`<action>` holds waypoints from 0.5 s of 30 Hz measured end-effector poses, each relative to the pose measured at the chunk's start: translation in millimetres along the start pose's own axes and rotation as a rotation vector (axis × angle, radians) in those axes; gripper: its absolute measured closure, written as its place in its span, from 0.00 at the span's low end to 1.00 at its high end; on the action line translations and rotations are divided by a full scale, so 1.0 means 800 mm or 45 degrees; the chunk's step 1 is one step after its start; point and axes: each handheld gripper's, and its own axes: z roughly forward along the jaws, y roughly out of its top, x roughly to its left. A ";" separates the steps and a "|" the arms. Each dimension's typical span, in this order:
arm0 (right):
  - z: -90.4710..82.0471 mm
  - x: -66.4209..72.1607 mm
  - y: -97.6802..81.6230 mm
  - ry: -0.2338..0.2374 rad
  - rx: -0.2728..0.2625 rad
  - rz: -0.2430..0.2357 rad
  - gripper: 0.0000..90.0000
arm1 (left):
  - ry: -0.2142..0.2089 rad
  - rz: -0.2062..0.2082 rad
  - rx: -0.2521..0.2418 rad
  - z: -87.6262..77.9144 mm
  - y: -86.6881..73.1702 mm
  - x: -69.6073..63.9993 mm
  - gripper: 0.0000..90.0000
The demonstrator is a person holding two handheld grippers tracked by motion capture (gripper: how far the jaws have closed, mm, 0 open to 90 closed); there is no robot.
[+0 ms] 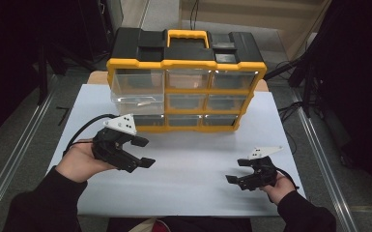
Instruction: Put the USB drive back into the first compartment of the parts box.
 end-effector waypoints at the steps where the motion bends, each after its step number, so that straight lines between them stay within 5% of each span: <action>1: 0.000 0.000 0.000 0.000 0.001 -0.001 0.16 | -0.001 -0.009 -0.003 0.003 -0.002 0.001 0.38; 15: 0.001 -0.001 0.000 0.002 0.004 -0.001 0.16 | 0.023 -0.095 -0.017 0.045 -0.040 0.016 0.38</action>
